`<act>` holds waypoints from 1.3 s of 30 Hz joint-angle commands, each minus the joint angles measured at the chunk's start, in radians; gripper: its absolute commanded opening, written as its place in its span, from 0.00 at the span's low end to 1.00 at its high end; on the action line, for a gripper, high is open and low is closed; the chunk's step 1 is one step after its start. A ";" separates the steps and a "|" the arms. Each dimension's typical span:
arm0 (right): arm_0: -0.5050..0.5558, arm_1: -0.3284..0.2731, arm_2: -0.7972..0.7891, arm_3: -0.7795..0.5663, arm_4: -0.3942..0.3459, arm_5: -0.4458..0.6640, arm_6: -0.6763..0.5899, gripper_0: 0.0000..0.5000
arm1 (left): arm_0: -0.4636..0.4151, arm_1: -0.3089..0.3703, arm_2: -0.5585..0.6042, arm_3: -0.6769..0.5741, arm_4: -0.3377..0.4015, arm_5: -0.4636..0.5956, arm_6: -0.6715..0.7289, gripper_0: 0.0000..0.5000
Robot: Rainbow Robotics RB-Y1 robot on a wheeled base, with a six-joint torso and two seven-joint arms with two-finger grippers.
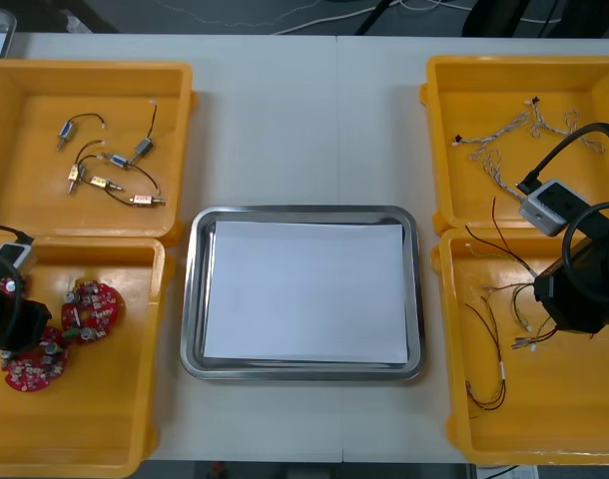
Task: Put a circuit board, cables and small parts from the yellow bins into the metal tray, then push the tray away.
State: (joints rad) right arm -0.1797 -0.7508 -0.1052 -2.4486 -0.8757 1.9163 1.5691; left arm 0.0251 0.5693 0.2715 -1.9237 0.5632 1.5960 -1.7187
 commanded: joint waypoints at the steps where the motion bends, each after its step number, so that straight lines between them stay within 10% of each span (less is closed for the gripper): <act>1: -0.023 -0.033 0.010 -0.029 0.006 0.004 0.045 0.00 | 0.003 -0.012 0.069 -0.115 0.027 0.078 -0.024 0.00; 23: -0.023 -0.033 0.010 -0.029 0.006 0.004 0.045 0.00 | -0.172 0.029 0.100 -0.394 0.193 0.324 0.295 0.00; 39: -0.023 -0.033 0.010 -0.029 0.006 0.004 0.045 0.00 | -0.381 0.029 -0.195 -0.411 0.192 0.324 0.665 0.00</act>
State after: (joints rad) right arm -0.1816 -0.7509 -0.1052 -2.4489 -0.8755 1.9164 1.5691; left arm -0.2834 0.5717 0.1452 -2.2980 0.7536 1.9127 -1.2392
